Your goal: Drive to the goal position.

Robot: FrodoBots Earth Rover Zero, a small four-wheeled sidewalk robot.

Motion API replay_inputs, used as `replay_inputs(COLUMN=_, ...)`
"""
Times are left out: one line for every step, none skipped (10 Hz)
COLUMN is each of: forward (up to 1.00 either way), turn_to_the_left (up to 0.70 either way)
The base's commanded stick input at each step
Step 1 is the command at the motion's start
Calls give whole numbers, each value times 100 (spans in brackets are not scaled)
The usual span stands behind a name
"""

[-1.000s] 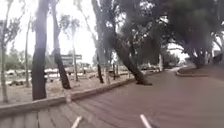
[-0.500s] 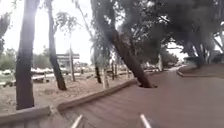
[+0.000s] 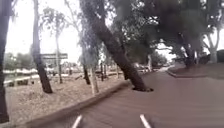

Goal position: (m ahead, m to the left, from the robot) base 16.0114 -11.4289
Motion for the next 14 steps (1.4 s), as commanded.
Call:
replay_inputs(forward=0, turn_to_the_left=-88)
replay_inputs(forward=0, turn_to_the_left=-88)
replay_inputs(forward=0, turn_to_the_left=-88)
replay_inputs(forward=0, turn_to_the_left=-88)
replay_inputs(forward=0, turn_to_the_left=-88)
replay_inputs(forward=0, turn_to_the_left=-88)
replay_inputs(forward=0, turn_to_the_left=-88)
replay_inputs(forward=0, turn_to_the_left=-88)
replay_inputs(forward=0, turn_to_the_left=-88)
replay_inputs(forward=0, turn_to_the_left=-88)
replay_inputs(forward=0, turn_to_the_left=-42)
replay_inputs(forward=0, turn_to_the_left=0)
replay_inputs(forward=0, turn_to_the_left=0)
replay_inputs(forward=0, turn_to_the_left=0)
